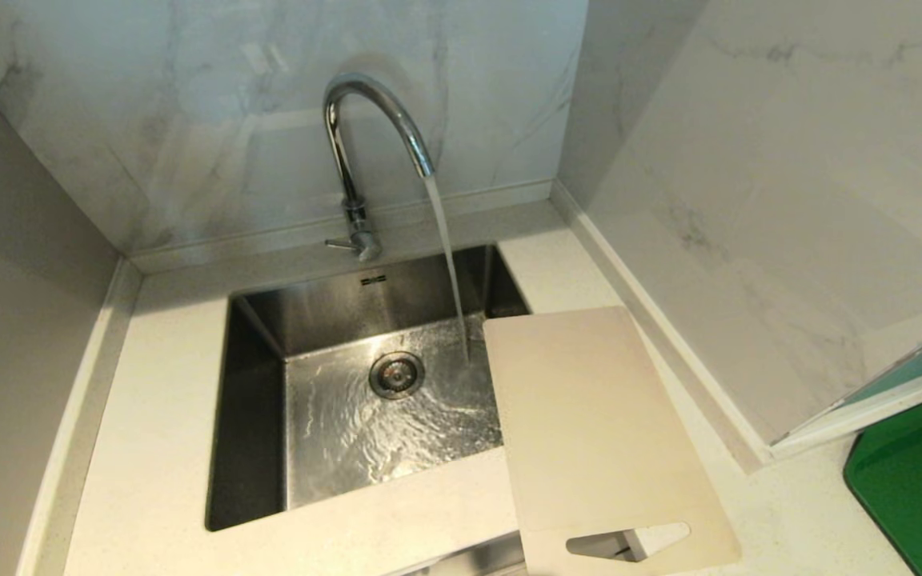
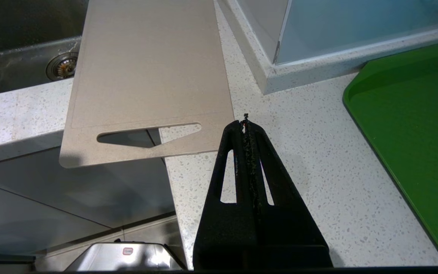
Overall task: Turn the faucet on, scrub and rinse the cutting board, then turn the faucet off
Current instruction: Pick up the cutting board
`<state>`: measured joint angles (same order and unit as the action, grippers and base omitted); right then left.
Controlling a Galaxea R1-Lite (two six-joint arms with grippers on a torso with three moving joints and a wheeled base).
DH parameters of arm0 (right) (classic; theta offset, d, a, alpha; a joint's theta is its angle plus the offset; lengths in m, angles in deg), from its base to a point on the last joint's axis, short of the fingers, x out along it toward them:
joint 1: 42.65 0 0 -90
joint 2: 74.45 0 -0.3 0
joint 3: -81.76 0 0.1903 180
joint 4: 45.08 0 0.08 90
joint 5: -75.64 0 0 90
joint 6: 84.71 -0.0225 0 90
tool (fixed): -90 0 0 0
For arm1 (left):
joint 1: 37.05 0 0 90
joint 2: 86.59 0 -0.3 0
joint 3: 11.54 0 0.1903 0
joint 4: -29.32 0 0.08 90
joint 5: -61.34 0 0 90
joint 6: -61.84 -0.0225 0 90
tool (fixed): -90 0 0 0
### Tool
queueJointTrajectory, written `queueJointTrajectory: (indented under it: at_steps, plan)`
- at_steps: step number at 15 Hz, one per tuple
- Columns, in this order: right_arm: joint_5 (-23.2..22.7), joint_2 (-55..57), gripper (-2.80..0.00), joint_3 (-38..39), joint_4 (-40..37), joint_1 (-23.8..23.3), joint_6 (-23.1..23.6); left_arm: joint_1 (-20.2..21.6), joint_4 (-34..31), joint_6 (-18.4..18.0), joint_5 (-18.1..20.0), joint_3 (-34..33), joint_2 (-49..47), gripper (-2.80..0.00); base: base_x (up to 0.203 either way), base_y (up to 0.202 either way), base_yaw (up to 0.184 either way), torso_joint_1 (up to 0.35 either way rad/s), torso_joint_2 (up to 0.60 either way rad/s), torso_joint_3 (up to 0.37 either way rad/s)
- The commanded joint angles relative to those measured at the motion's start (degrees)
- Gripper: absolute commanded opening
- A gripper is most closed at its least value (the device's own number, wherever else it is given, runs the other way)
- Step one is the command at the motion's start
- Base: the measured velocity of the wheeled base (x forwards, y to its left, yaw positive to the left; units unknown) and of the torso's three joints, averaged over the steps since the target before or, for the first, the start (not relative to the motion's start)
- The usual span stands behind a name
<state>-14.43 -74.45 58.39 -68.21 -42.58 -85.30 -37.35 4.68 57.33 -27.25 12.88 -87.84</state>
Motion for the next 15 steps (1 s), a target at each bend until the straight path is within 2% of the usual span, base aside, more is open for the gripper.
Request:
queueJointTrajectory:
  at_steps: [1, 2, 3, 15]
  plan:
    - [-0.01, 0.0, -2.8, 0.09, 0.03, 0.01, 0.06, 0.04, 0.52, 2.53, -0.77, -1.15, 1.25, -2.8, 0.0, 0.0, 0.0, 0.0, 0.0, 0.0]
    - [-0.01, 0.0, -2.8, 0.09, 0.03, 0.01, 0.05, 0.04, 0.76, 4.86, -1.14, -1.15, 1.25, -2.8, 0.0, 0.0, 0.0, 0.0, 0.0, 0.0]
    - [-0.01, 0.0, -2.8, 0.09, 0.03, 0.01, -0.03, 0.04, 0.84, 5.21, -1.41, -1.14, 1.25, -2.8, 0.0, 0.0, 0.0, 0.0, 0.0, 0.0]
    - [0.06, 0.11, -2.8, -0.51, -0.57, 0.01, 1.11, 0.04, 1.01, 4.95, -1.32, -1.14, 1.25, -2.8, 0.0, 0.0, 0.0, 0.0, 0.0, 0.0]
